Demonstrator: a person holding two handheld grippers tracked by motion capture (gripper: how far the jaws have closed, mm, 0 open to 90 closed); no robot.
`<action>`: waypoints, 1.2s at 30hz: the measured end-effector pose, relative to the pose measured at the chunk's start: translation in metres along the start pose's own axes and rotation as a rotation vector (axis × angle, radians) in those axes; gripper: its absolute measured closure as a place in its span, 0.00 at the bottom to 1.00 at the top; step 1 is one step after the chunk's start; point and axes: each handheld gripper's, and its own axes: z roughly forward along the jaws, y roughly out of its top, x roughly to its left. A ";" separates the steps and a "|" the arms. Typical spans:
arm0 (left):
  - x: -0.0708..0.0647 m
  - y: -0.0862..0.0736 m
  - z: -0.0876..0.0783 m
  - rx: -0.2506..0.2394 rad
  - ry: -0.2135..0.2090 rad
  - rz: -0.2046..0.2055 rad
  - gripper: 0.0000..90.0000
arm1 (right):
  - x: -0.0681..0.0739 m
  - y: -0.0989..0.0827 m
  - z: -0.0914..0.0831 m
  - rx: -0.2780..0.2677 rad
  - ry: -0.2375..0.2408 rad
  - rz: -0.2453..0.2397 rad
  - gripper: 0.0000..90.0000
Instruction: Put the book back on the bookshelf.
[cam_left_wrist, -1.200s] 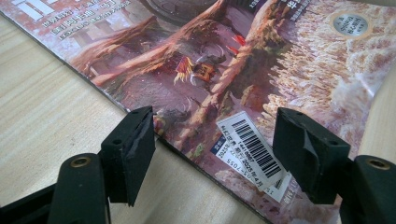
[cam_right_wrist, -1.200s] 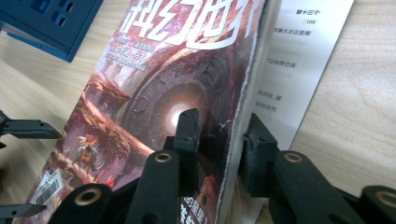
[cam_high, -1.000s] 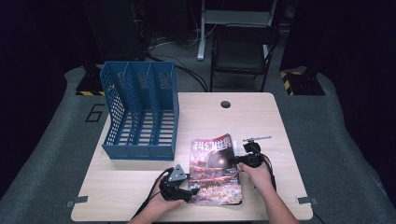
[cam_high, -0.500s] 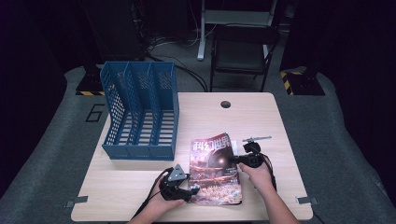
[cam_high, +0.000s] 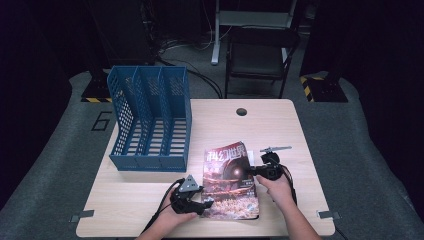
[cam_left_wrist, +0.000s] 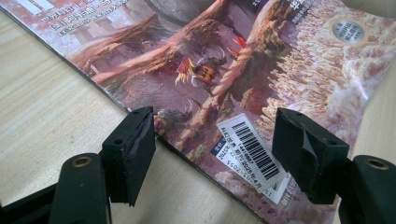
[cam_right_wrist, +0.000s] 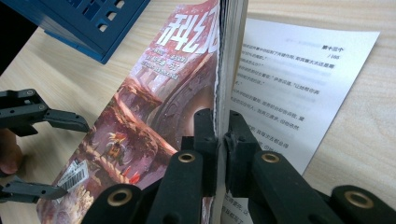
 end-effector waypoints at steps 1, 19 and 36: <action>0.001 0.000 -0.001 0.007 -0.007 0.000 0.34 | 0.001 0.000 0.000 -0.001 -0.003 -0.005 0.95; 0.010 0.007 -0.004 0.029 -0.035 -0.046 0.33 | 0.018 -0.006 -0.010 -0.117 -0.009 -0.090 0.95; 0.022 0.022 -0.002 -0.003 -0.058 -0.102 0.25 | 0.039 -0.017 -0.034 -0.262 0.009 -0.166 0.95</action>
